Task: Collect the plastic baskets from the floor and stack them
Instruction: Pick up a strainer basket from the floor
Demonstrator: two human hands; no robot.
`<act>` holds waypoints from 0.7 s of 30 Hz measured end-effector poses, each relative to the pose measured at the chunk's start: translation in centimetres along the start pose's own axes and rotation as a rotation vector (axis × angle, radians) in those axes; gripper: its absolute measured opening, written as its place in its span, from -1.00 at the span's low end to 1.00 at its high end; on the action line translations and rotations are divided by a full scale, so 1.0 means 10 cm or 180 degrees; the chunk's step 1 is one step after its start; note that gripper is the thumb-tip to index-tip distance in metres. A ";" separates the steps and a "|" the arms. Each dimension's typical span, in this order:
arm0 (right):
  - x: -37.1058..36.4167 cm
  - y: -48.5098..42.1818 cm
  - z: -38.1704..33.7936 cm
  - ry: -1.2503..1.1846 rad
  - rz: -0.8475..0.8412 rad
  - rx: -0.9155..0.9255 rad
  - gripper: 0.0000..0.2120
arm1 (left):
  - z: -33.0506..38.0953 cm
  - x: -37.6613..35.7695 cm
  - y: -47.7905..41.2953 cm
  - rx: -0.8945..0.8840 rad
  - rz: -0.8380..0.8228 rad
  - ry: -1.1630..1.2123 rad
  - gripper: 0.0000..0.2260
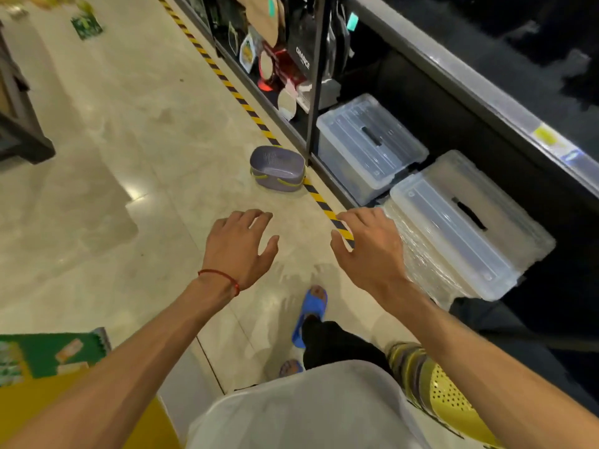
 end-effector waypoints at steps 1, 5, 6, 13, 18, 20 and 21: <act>-0.08 -0.17 -0.05 -0.0029 0.0001 -0.0003 -0.69 | -0.14 -0.01 -0.13 0.0004 -0.0003 -0.0006 -0.60; -0.44 -0.95 -0.22 -0.0062 -0.0047 -0.0093 -0.70 | -0.71 -0.07 -0.78 0.0005 -0.0012 -0.0009 -0.60; -0.52 -1.15 -0.27 -0.0042 -0.0056 -0.0103 -0.70 | -0.86 -0.10 -0.95 0.0011 -0.0017 -0.0001 -0.60; -0.98 -2.48 -0.58 -0.0136 -0.0125 -0.0224 -0.73 | -1.73 -0.17 -2.08 0.0007 -0.0091 -0.0043 -0.59; -1.20 -3.22 -0.83 -0.0282 -0.0136 -0.0464 -0.79 | -2.33 -0.20 -2.69 -0.0033 -0.0108 -0.0013 -0.62; -1.31 -3.48 -0.92 -0.0391 -0.0159 -0.0584 -0.80 | -2.61 -0.28 -2.96 -0.0052 -0.0155 0.0051 -0.62; -1.36 -3.60 -0.96 -0.0436 -0.0120 -0.0629 -0.81 | -2.75 -0.33 -3.10 -0.0085 -0.0180 0.0113 -0.62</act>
Point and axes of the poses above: each hand's wrist, its own y-axis away from the middle knuckle, its own x-axis out of the back of the hand, z = x × y, the point moved 4 cm from there along -y, towards the middle knuckle, and after that the axes turned 13 degrees about -x, right-handed, at the moved point
